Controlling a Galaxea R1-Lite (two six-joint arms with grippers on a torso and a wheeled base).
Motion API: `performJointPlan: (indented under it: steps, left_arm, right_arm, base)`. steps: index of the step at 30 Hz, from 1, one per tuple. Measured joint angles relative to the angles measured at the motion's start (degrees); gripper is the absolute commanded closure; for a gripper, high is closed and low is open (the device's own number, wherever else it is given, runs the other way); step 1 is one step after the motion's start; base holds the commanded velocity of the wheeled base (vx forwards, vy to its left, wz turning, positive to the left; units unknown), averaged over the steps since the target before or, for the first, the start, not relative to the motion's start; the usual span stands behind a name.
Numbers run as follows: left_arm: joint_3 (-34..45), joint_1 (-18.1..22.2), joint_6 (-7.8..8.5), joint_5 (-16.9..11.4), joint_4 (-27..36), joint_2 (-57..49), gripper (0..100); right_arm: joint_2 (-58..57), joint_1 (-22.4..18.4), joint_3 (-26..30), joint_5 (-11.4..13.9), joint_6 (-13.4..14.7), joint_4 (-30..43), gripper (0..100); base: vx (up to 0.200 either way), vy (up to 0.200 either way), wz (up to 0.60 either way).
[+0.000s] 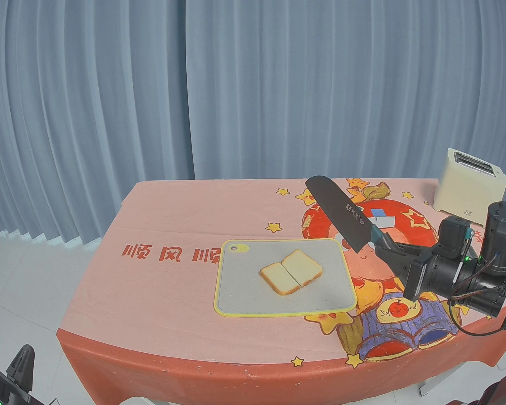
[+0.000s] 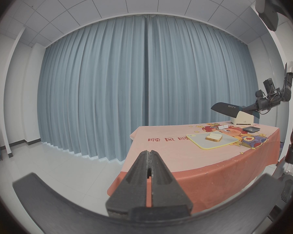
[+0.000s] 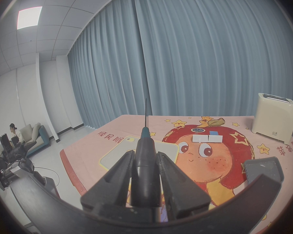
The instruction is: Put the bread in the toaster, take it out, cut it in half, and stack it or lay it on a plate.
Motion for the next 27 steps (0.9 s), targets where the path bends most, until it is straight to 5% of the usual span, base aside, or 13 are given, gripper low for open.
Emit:
performJointPlan:
  steps: [27]
  left_arm:
    - [0.0,0.0,0.0,0.0,0.0,0.0,100]
  right_arm:
    - [-0.1,-0.1,-0.2,-0.2,0.1,0.3,100]
  base:
    - [0.0,0.0,0.0]
